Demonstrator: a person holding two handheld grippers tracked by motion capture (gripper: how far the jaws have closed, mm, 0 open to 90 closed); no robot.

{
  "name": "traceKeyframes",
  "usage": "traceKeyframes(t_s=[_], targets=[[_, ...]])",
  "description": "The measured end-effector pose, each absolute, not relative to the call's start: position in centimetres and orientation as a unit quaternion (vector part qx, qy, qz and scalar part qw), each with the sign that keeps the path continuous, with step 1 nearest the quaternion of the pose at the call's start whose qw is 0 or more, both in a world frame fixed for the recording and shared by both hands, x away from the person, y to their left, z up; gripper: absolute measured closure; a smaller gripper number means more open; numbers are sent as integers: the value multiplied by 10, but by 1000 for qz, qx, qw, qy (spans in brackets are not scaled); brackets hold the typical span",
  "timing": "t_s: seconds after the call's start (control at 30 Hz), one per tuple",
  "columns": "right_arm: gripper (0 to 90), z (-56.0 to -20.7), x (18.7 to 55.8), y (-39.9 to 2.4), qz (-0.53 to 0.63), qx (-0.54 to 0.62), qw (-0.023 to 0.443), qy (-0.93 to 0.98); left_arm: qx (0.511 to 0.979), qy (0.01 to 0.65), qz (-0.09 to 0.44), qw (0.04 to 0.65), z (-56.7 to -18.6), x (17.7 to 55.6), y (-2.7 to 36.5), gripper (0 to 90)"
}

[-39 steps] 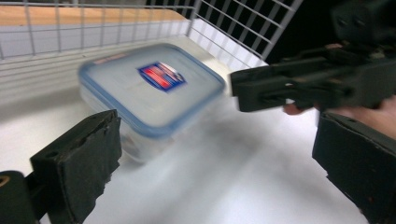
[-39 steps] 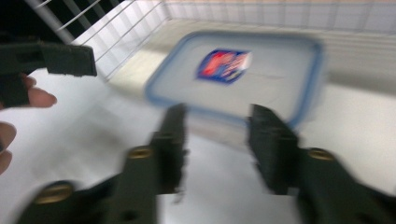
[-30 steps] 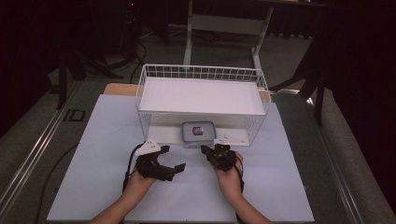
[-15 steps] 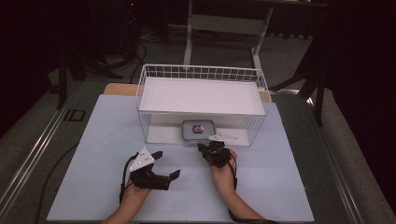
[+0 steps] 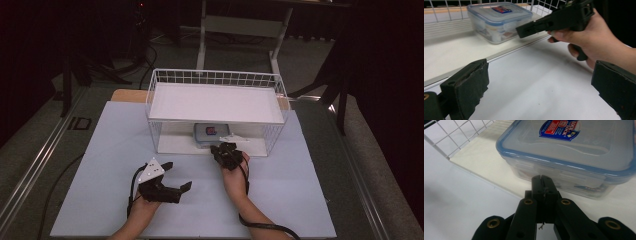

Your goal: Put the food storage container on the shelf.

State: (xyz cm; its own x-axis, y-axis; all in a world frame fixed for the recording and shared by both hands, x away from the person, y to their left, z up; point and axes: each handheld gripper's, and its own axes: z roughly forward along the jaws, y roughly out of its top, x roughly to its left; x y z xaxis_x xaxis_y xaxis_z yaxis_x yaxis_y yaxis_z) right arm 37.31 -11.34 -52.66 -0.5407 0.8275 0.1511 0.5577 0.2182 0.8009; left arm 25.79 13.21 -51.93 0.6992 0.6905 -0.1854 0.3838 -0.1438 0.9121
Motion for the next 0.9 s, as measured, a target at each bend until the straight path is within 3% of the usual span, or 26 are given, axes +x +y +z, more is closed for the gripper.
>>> traceKeyframes(t_s=[0.9], targets=[[899, -517, 402, -103, 443, 469, 167, 745, 743, 358, 139, 549, -518, 254, 137, 24]])
